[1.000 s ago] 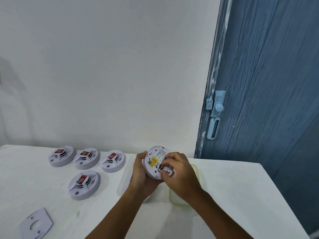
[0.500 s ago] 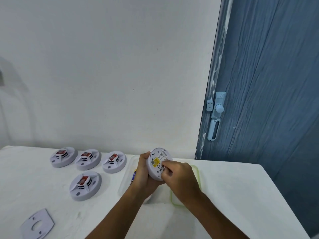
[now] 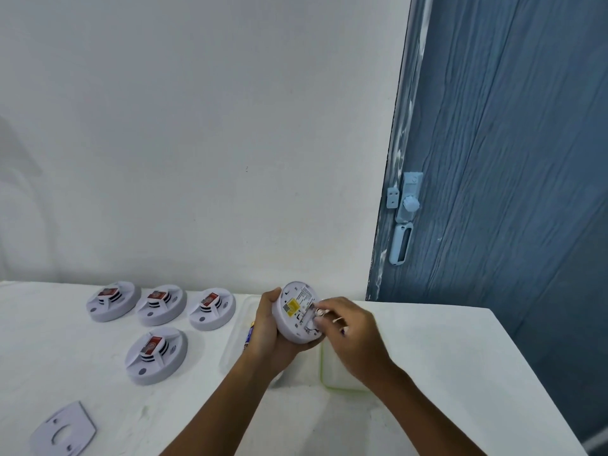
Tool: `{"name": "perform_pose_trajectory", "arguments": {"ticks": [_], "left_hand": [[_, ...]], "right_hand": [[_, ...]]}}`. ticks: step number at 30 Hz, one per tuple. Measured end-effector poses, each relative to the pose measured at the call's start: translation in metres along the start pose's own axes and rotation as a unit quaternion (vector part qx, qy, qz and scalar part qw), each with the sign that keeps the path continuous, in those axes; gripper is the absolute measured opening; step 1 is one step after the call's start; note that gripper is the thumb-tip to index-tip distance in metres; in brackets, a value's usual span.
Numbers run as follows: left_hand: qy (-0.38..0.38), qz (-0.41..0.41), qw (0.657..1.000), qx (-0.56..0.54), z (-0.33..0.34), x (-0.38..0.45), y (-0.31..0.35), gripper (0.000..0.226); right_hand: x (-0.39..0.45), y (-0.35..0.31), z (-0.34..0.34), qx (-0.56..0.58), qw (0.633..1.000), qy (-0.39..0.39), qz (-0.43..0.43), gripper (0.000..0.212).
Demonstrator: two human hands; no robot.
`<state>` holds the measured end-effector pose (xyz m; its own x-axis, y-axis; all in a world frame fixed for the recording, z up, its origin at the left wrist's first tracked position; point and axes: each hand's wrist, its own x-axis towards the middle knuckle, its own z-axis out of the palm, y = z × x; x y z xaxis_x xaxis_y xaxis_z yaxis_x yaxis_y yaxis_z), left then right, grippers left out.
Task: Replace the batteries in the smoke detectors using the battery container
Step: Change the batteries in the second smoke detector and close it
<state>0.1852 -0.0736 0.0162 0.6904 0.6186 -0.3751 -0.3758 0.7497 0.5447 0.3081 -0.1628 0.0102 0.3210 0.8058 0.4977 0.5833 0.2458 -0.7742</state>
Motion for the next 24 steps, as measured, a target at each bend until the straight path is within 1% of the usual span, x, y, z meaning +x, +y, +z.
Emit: {"name": "perform_pose_trajectory", "arguments": {"ticks": [2, 4, 7, 9, 12, 15, 18, 20, 22, 24], "left_hand": [[0.009, -0.002, 1.0, -0.02, 0.002, 0.0, 0.002, 0.046], [0.011, -0.008, 0.999, -0.047, 0.002, -0.002, 0.005, 0.047], [0.004, -0.011, 0.999, -0.052, 0.002, -0.005, 0.009, 0.052], [0.006, -0.012, 0.999, -0.052, 0.003, -0.007, 0.01, 0.053], [0.01, -0.012, 0.999, -0.051, 0.004, -0.009, 0.01, 0.052], [0.007, -0.013, 0.999, -0.048, 0.003, -0.012, 0.012, 0.052], [0.0, -0.005, 0.999, -0.044, 0.001, -0.02, 0.018, 0.047], [-0.009, 0.003, 0.999, -0.049, -0.004, -0.023, 0.023, 0.047], [-0.008, 0.026, 0.998, -0.053, -0.017, -0.033, 0.034, 0.05], [-0.006, 0.033, 0.998, -0.052, -0.025, -0.039, 0.04, 0.05]], "right_hand": [[0.001, 0.003, -0.009, 0.058, 0.993, 0.063, 0.084, 0.018], [0.0, 0.018, -0.023, 0.043, 0.985, 0.082, 0.146, 0.016], [-0.004, 0.044, -0.04, -0.076, 0.966, 0.021, 0.246, 0.015], [-0.009, 0.054, -0.044, -0.144, 0.947, -0.023, 0.287, 0.016], [-0.014, 0.059, -0.042, -0.204, 0.928, -0.06, 0.307, 0.011], [-0.011, 0.056, -0.041, -0.253, 0.916, -0.068, 0.304, 0.009], [-0.005, 0.05, -0.035, -0.247, 0.923, -0.065, 0.289, 0.005], [-0.001, 0.042, -0.033, -0.235, 0.929, -0.067, 0.279, 0.005], [0.005, 0.031, -0.02, -0.206, 0.941, -0.078, 0.257, 0.006], [0.01, 0.021, -0.014, -0.162, 0.955, -0.08, 0.235, 0.008]]}}
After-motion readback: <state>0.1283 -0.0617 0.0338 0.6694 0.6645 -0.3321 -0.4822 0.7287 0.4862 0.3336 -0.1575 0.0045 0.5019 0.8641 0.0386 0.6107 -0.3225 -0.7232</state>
